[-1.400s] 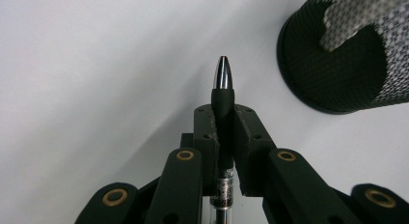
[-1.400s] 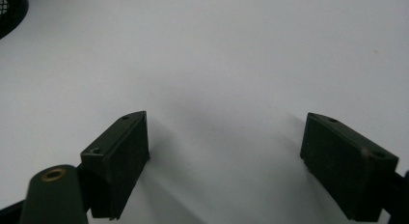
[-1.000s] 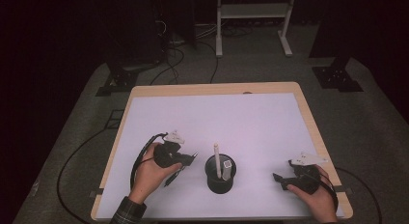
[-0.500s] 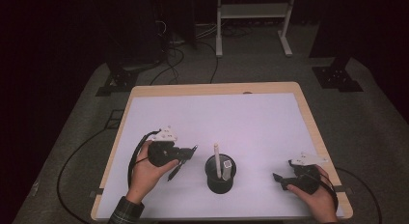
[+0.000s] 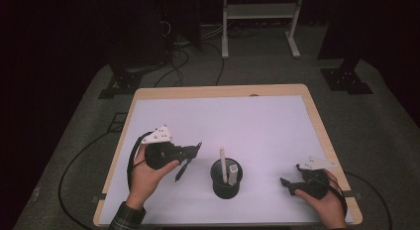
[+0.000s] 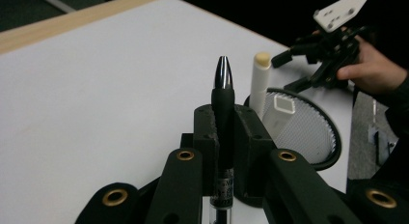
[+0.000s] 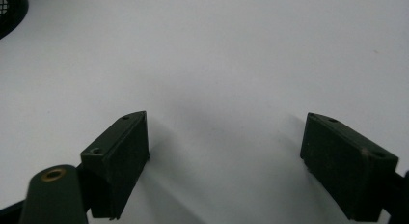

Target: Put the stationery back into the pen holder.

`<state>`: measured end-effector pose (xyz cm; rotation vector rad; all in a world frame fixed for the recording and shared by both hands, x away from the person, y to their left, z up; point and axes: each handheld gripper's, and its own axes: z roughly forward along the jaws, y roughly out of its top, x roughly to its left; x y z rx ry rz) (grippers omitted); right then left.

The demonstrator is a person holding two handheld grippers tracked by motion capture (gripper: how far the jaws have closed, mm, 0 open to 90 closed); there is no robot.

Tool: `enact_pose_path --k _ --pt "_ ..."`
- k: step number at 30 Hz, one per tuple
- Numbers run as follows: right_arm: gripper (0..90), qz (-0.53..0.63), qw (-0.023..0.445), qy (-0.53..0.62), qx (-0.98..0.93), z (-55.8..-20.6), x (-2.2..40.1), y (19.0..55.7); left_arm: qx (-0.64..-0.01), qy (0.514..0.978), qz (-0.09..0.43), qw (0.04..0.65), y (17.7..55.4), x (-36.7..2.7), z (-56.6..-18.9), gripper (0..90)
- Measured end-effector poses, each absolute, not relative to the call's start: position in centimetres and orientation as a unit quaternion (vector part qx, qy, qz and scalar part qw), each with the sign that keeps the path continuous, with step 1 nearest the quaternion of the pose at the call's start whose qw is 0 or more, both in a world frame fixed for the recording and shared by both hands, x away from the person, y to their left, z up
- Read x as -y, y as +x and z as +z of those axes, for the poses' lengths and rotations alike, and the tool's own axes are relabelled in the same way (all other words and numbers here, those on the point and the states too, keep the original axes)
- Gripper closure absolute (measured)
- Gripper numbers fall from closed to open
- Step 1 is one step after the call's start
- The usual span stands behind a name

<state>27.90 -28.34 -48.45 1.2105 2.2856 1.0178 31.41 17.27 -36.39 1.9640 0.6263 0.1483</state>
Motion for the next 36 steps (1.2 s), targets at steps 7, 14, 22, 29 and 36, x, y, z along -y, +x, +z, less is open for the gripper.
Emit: enact_pose_path --k 7,14,22,29,36 --pt "16.3 0.360 0.180 0.428 -0.809 -48.4 28.3 27.9 -0.249 0.803 0.061 0.537 30.9 -17.2 -35.2 80.6" --pt "16.3 0.360 0.180 0.429 -0.809 -48.4 28.3 27.9 -0.235 0.796 0.061 0.555 30.4 -17.1 -34.2 80.5" --pt "16.3 0.360 0.180 0.429 -0.809 -48.4 28.3 27.9 -0.214 0.790 0.064 0.570 29.9 -16.1 -33.2 80.5" --pt "16.3 0.360 0.180 0.428 -0.809 -48.5 28.3 27.9 -0.201 0.789 0.061 0.577 29.7 -15.1 -33.0 80.5" --pt "16.3 0.360 0.180 0.428 -0.809 -48.4 28.3 27.9 -0.183 0.790 0.053 0.583 29.6 -13.6 -32.7 80.5"
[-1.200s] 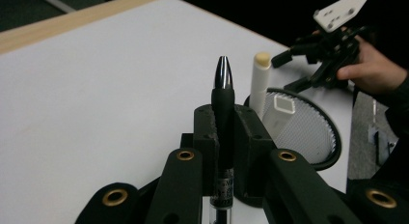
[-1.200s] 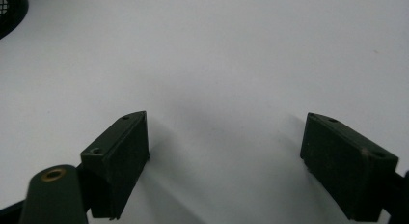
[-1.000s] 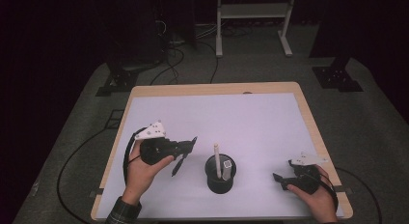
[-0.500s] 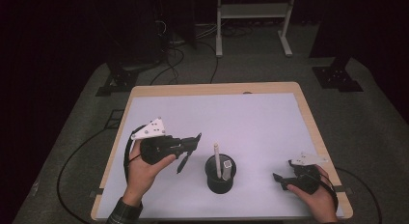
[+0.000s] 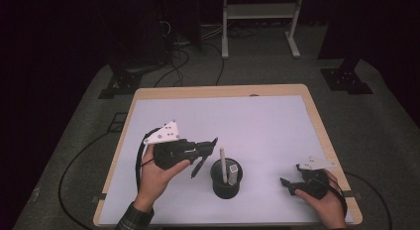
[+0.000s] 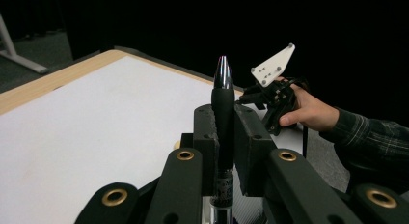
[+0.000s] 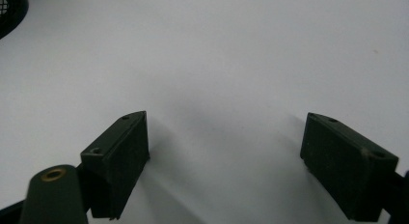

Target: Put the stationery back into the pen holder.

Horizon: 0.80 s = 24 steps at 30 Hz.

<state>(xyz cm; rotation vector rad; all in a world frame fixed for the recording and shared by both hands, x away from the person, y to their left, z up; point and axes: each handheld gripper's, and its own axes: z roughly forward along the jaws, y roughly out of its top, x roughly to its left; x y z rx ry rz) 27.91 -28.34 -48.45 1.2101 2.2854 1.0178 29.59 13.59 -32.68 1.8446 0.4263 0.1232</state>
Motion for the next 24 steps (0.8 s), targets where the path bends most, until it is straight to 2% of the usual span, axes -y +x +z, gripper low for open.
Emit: enact_pose_path --k 24 --pt "16.3 0.360 0.180 0.428 -0.809 -48.5 28.3 27.9 -0.154 0.802 0.043 0.576 30.4 -8.8 -33.4 80.3"
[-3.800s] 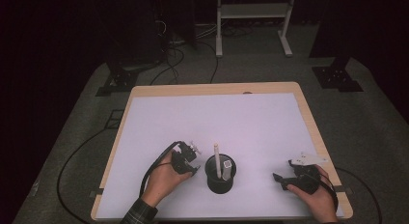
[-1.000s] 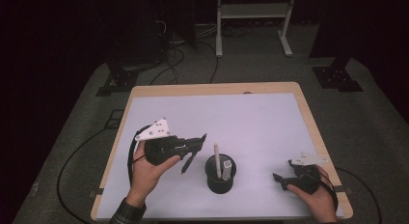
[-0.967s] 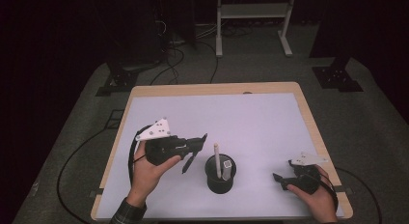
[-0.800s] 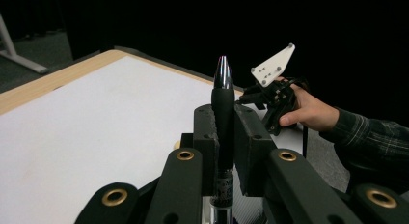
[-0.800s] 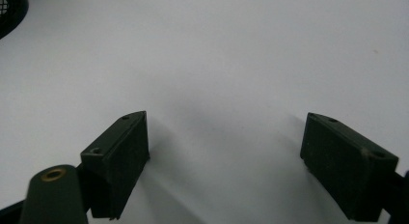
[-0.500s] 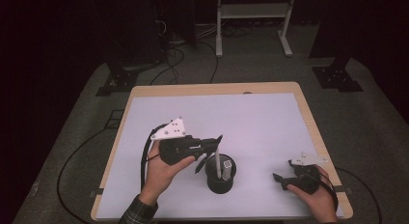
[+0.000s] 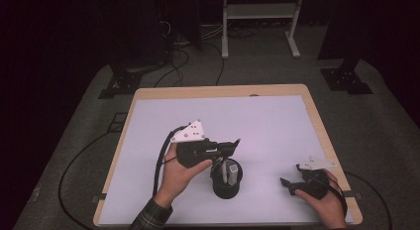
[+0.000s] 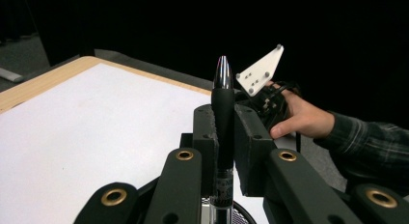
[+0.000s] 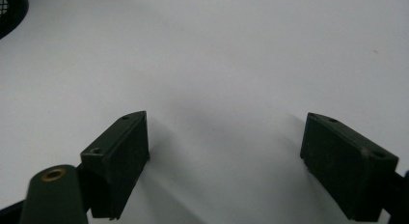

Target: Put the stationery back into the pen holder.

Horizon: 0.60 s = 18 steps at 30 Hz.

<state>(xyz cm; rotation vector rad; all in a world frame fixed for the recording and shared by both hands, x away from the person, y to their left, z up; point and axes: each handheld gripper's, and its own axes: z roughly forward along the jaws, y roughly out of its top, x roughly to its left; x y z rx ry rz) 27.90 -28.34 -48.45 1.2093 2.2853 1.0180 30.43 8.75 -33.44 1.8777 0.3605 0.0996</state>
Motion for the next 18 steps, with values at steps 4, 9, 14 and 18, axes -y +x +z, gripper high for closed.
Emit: enact_pose_path --k 4,9,14,18 --pt "16.3 0.360 0.180 0.428 -0.809 -48.45 28.35 27.90 -0.154 0.801 0.043 0.577 30.57 -8.39 -33.68 80.2" --pt "16.3 0.360 0.181 0.428 -0.809 -48.45 28.34 27.90 -0.156 0.801 0.040 0.577 30.68 -8.14 -33.93 80.2" --pt "16.3 0.360 0.180 0.428 -0.809 -48.45 28.34 27.90 -0.157 0.800 0.043 0.578 30.81 -7.98 -33.89 80.2" --pt "16.3 0.360 0.181 0.428 -0.809 -48.45 28.35 27.90 -0.156 0.802 0.041 0.574 30.88 -7.74 -34.03 80.1"
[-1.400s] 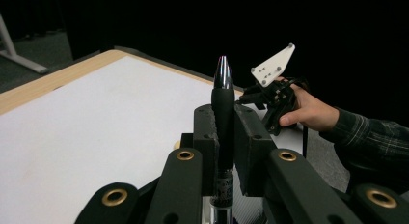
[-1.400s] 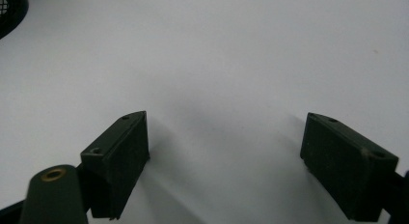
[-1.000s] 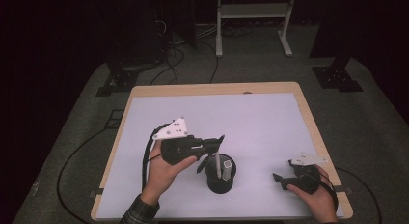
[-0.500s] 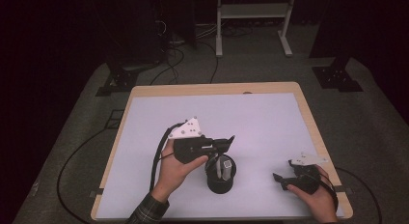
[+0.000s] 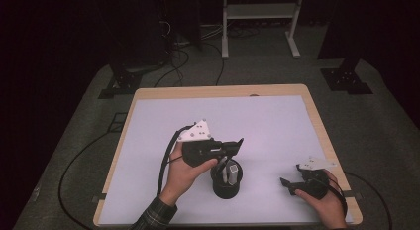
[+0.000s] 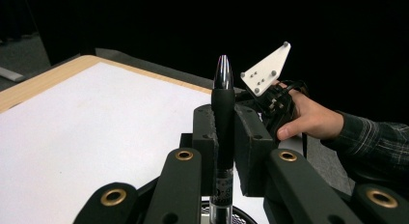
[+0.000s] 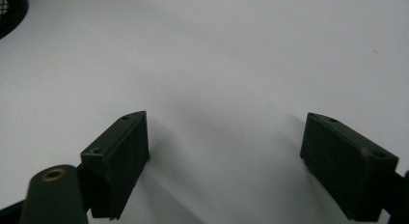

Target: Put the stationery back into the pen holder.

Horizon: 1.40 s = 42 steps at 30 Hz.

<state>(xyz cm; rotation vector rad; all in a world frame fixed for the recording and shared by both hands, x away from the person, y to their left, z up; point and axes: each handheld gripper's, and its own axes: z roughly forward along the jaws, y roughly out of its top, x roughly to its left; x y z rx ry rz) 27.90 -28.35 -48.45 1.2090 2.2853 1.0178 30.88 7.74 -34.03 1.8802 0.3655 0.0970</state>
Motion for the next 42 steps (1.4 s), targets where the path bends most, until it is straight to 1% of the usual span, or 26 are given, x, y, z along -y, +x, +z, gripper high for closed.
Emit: enact_pose_path --k 10,22,42 --pt "16.3 0.360 0.181 0.428 -0.809 -48.5 28.3 27.9 -0.150 0.822 0.036 0.548 30.4 -6.7 -35.6 80.0" --pt "16.3 0.360 0.181 0.428 -0.809 -48.5 28.3 27.9 -0.158 0.830 0.040 0.533 29.9 -7.1 -36.8 80.1" --pt "16.3 0.361 0.180 0.428 -0.809 -48.5 28.3 27.9 -0.167 0.842 0.025 0.512 29.6 -7.0 -38.8 79.9"
